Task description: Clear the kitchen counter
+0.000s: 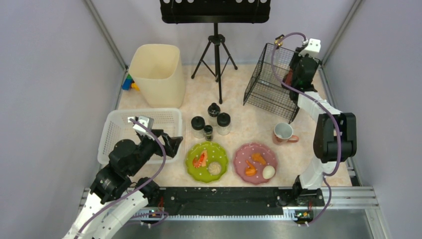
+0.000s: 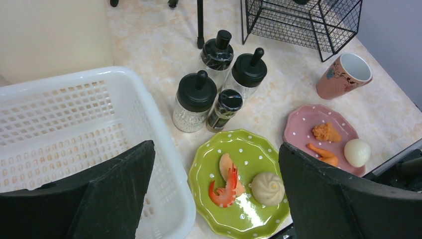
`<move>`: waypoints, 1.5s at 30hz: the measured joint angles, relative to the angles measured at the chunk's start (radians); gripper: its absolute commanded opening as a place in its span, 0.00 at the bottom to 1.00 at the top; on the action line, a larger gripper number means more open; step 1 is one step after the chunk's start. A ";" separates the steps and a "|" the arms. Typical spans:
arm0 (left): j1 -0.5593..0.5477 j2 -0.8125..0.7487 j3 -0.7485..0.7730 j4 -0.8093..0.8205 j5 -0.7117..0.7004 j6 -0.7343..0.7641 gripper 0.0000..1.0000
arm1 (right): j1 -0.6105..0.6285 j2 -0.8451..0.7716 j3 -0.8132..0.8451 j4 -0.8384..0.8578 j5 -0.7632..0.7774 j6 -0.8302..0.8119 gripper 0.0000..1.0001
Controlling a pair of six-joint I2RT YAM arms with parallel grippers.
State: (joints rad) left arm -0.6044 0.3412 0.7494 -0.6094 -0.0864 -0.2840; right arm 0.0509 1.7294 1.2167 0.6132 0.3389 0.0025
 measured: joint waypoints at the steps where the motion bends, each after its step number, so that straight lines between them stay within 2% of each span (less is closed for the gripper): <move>1: 0.000 0.000 0.000 0.000 0.000 0.000 0.99 | -0.001 0.000 -0.008 0.006 0.000 0.000 0.00; 3: 0.000 0.000 0.000 0.000 0.000 0.000 0.99 | -0.002 0.002 -0.020 0.011 0.000 0.000 0.00; 4: 0.000 0.000 0.000 0.000 0.000 0.000 0.99 | -0.002 0.005 -0.024 0.013 0.001 -0.002 0.04; 7: 0.000 0.000 0.000 0.000 0.000 0.000 0.99 | -0.002 0.021 -0.027 0.013 0.001 -0.013 0.31; 8: 0.000 0.000 0.000 0.000 0.000 0.000 0.98 | -0.002 0.024 -0.028 0.014 0.001 -0.016 0.36; 14: 0.000 0.000 0.000 0.000 0.000 0.000 0.99 | -0.002 0.026 -0.031 0.047 0.001 -0.020 0.50; 19: 0.000 0.000 0.000 0.000 0.000 0.000 0.99 | -0.002 0.026 -0.031 0.060 0.003 -0.020 0.70; 28: 0.000 0.000 0.000 0.000 0.008 0.000 0.99 | 0.018 -0.029 -0.029 0.008 0.059 -0.055 0.82; 38: 0.000 -0.001 0.000 0.000 0.019 0.000 0.99 | 0.039 -0.250 -0.014 -0.108 0.173 -0.115 0.82; 41: 0.000 -0.001 0.000 0.000 0.019 0.000 0.98 | 0.045 -0.346 -0.018 -0.174 0.159 -0.105 0.81; 45: 0.000 -0.001 0.000 0.000 0.019 0.000 0.98 | 0.059 -0.475 -0.018 -0.288 0.068 -0.064 0.81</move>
State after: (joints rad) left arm -0.6044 0.3405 0.7494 -0.6094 -0.0677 -0.2844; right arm 0.1101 1.2549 1.1988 0.3248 0.4068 -0.0616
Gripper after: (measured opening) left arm 0.986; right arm 0.814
